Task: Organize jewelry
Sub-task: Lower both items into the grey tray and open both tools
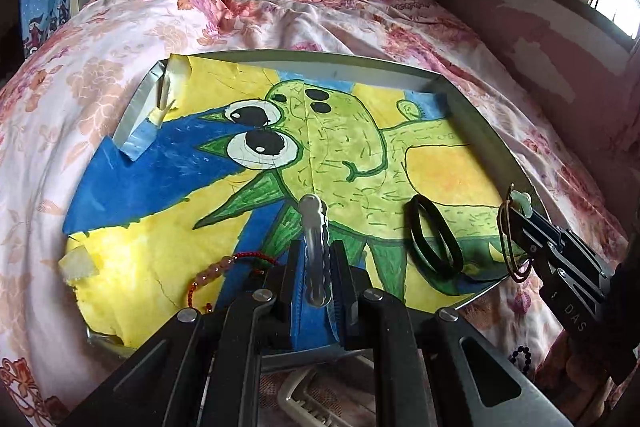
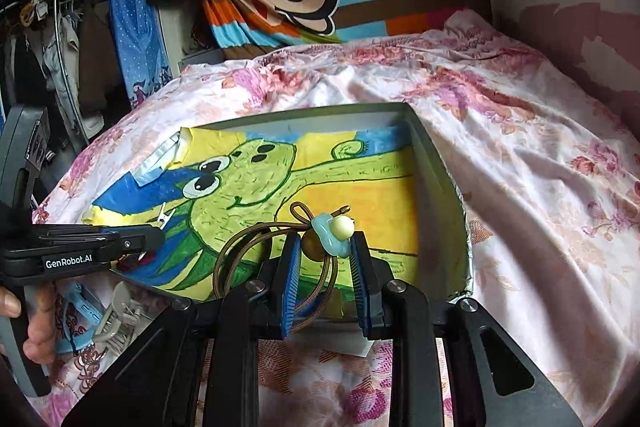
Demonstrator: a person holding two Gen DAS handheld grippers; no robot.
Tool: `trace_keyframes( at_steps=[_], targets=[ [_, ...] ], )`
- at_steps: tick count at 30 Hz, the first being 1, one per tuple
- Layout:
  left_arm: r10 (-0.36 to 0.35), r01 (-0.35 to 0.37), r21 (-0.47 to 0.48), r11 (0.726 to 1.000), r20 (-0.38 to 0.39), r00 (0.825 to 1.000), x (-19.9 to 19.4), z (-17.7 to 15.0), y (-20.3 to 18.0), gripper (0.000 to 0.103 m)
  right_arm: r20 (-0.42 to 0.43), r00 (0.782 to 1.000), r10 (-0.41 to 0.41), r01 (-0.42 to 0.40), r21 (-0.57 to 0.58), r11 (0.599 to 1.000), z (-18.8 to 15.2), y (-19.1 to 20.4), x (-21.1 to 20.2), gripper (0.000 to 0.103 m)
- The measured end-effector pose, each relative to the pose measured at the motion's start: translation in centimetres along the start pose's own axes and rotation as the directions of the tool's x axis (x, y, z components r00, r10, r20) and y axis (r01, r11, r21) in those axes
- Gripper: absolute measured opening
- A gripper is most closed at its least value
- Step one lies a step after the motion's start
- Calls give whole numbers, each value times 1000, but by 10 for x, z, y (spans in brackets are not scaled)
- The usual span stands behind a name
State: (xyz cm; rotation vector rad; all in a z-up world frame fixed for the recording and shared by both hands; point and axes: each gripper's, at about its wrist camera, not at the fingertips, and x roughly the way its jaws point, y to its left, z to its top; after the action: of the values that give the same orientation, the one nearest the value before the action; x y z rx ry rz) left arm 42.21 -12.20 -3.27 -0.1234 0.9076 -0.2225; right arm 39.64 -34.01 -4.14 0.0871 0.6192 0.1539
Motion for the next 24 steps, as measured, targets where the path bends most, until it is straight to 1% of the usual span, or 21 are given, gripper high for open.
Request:
trace_keyframes(
  at_steps=[5,10,11,13,14,18,19,20,22,23,24],
  targets=[
    [25,-25,-2,1000,-33,999,3,-2,-2,13,-9,1000,-2,2,2,1000,-2,1,1,22],
    [12,-16,-59,998,-71,997,4,-3,5,13,-16,1000,-2,2,2,1000,-2,0,-1,23],
    [11,-16,-65,998,-76,997,4,-3,6,13,-15,1000,-5,5,2,1000,-1,0,-1,25],
    [10,-16,-80,997,-86,996,0,-3,8,13,-13,1000,-11,11,6,1000,0,-2,-4,43],
    [8,-15,-82,997,-86,996,-3,-3,9,13,-9,1000,-14,14,10,1000,1,-3,-6,45],
    [-6,0,-90,996,-66,998,-21,-1,9,13,-3,1000,-28,28,26,999,5,-8,-18,45],
    [-11,6,-92,996,-58,998,-28,-1,8,14,6,999,-37,37,25,999,7,-7,-24,47],
    [-15,11,-93,996,-48,999,-36,-1,7,20,16,999,-45,45,23,999,9,-7,-30,49],
    [-18,16,-95,995,-20,1000,-53,-2,7,40,50,997,-53,52,29,998,14,-6,-47,60],
    [-17,17,-99,995,6,1000,-64,-3,7,67,68,996,-52,49,35,998,17,-5,-56,61],
    [-8,13,-107,994,46,999,-78,-5,7,85,86,995,-49,46,41,998,21,-4,-66,64]
  ],
)
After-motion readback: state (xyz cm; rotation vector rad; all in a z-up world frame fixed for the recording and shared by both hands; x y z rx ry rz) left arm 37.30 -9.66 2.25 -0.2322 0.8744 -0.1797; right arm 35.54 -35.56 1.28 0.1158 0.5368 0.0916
